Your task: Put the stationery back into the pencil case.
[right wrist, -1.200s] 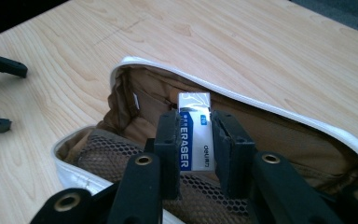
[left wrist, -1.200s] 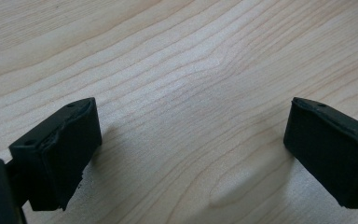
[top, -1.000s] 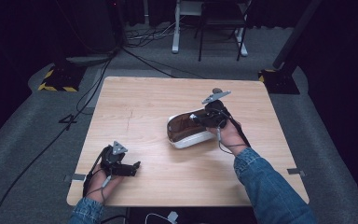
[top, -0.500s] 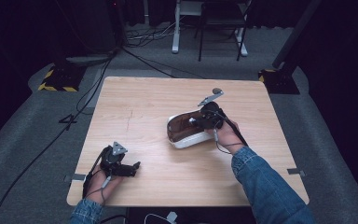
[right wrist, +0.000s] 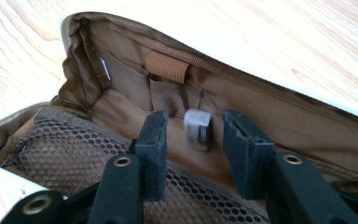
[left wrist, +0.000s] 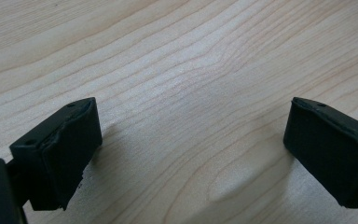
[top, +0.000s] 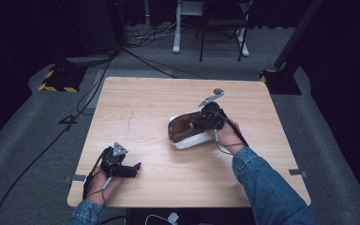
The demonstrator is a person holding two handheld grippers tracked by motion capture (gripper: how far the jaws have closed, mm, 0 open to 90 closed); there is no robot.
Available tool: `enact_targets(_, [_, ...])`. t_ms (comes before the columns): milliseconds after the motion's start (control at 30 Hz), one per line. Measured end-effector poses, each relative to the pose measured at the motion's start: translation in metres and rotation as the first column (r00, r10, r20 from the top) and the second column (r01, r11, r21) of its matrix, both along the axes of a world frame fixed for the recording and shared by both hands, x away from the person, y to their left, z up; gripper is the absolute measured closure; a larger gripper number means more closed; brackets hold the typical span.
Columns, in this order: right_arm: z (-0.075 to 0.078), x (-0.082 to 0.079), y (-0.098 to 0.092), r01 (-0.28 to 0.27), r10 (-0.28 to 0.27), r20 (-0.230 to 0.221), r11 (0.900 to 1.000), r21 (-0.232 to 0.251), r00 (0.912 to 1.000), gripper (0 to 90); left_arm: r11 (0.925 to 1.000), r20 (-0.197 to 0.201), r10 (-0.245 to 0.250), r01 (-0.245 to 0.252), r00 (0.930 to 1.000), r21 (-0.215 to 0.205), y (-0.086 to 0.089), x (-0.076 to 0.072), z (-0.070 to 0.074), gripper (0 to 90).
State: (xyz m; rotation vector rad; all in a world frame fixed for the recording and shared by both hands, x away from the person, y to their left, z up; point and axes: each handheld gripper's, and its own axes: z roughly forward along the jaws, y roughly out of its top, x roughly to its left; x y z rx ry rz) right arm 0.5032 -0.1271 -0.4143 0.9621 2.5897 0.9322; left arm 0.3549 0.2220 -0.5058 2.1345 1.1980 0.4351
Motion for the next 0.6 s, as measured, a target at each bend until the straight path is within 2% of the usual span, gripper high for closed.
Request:
enact_targets(300, [0.011, -0.007, -0.008, 0.004, -0.005, 0.022, 0.999, 0.036, 0.9998, 56.6, 1.0, 0.0, 0.0, 0.0, 1.0, 0.0, 0.0, 0.0, 0.0, 4.5])
enact_targets(467, [0.023, -0.017, -0.019, 0.002, -0.004, 0.039, 0.998, 0.061, 0.9992, 55.7, 1.0, 0.001, 0.0, 0.0, 1.0, 0.002, 0.0, -0.001, 0.0, 4.5])
enact_targets(533, [0.028, -0.021, -0.025, 0.003, -0.006, 0.042, 0.997, 0.076, 0.9991, 55.3, 1.0, 0.002, 0.0, 0.0, 1.0, 0.001, 0.0, -0.001, 0.0, 4.5])
enact_targets(600, [0.034, -0.029, -0.034, 0.004, -0.01, 0.056, 0.994, 0.112, 0.9984, 54.6, 1.0, 0.002, 0.0, 0.0, 1.0, 0.001, 0.0, -0.001, 0.0, 4.5])
